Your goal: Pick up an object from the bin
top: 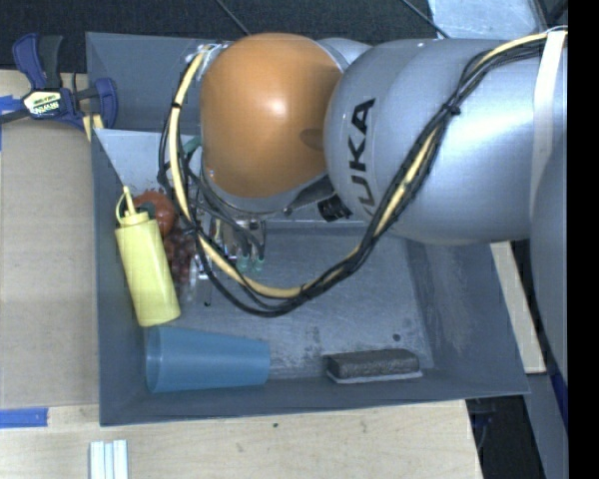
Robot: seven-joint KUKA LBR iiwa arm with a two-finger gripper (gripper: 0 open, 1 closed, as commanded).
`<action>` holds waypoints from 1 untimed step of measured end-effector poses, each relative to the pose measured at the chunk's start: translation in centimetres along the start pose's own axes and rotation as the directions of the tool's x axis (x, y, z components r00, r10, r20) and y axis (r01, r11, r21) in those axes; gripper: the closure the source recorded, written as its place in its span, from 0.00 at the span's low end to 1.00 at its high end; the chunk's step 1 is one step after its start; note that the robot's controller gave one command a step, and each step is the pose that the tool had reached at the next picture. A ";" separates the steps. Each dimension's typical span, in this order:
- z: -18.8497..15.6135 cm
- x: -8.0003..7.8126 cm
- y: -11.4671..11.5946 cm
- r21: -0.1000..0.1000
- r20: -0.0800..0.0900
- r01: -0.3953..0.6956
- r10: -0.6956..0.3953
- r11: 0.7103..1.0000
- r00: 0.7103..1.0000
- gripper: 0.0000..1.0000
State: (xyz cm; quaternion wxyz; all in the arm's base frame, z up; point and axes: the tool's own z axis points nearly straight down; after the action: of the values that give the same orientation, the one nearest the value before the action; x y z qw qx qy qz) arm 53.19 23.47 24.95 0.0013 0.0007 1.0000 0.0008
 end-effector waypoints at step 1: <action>10.0 -5.3 -2.1 0.000 0.002 0.356 -0.356 0.935 0.935 0.00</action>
Offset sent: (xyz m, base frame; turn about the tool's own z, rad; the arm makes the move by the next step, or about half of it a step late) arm 0.0937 -0.0243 -0.1795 -0.2205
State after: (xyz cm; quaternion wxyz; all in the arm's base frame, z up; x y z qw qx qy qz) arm 58.48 21.40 14.91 0.0024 -0.1801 0.9836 0.0005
